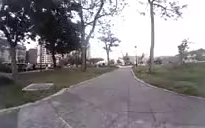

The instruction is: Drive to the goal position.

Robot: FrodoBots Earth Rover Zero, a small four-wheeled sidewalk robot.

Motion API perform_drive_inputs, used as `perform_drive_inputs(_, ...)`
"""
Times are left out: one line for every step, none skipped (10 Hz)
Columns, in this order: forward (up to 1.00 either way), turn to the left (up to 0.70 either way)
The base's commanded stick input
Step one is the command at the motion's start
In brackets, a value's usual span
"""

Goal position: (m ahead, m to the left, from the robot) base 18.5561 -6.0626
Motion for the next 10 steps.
perform_drive_inputs(1.0,-0.33)
perform_drive_inputs(1.0,-0.4)
perform_drive_inputs(1.0,-0.4)
perform_drive_inputs(1.0,-0.4)
perform_drive_inputs(1.0,-0.4)
perform_drive_inputs(1.0,-0.4)
perform_drive_inputs(1.0,-0.4)
perform_drive_inputs(1.0,-0.4)
perform_drive_inputs(1.0,-0.4)
perform_drive_inputs(1.0,-0.4)
